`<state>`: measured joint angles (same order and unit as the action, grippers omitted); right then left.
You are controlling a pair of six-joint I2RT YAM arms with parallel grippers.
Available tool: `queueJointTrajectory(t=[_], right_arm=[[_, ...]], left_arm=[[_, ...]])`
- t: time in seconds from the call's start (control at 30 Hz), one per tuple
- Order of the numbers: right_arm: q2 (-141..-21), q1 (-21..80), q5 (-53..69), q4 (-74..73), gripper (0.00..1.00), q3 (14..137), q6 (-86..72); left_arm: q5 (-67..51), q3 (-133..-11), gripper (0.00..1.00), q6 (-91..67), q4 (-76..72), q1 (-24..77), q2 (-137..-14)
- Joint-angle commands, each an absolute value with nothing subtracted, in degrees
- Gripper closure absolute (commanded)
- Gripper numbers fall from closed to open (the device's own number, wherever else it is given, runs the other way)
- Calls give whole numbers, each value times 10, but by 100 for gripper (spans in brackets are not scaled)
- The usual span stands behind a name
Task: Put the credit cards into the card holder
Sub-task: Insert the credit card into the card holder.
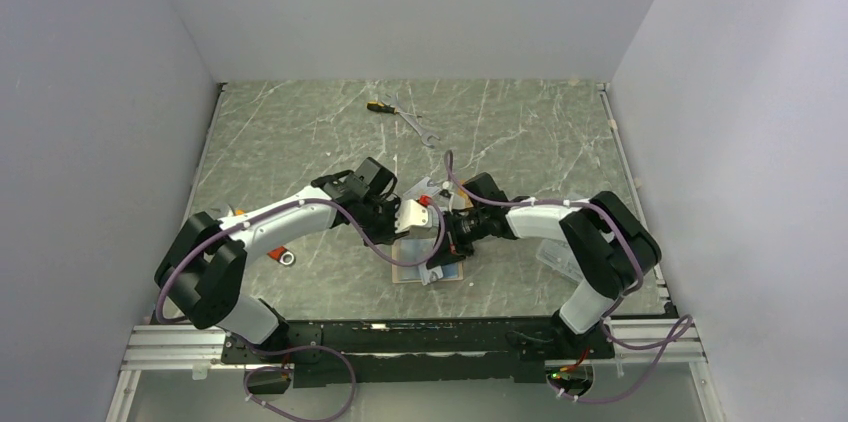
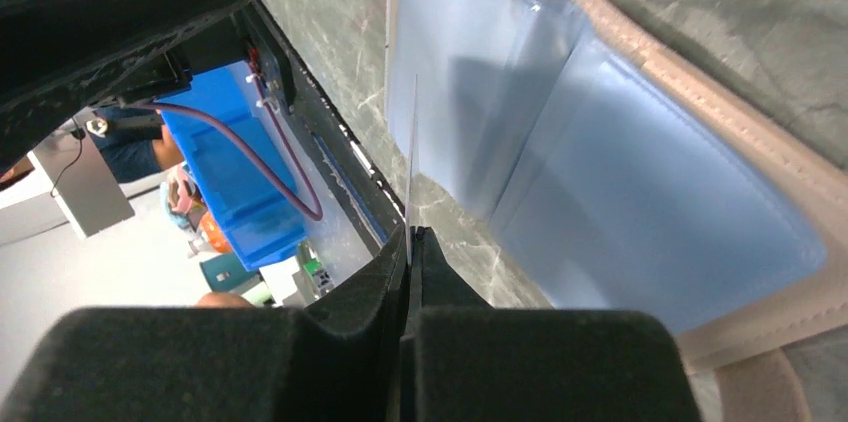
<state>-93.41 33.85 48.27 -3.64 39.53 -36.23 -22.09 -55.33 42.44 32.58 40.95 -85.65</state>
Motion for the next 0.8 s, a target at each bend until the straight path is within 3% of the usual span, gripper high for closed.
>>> queueJointTrajectory(t=[0.0,0.77], right_arm=[[-951,331,504,-13,100,418,-349],[-966,292,550,-11,100,372,-308]], left_arm=[[-260,-577,73,435,329,409,-850],[-147,-501,75,448,261,473,-901]])
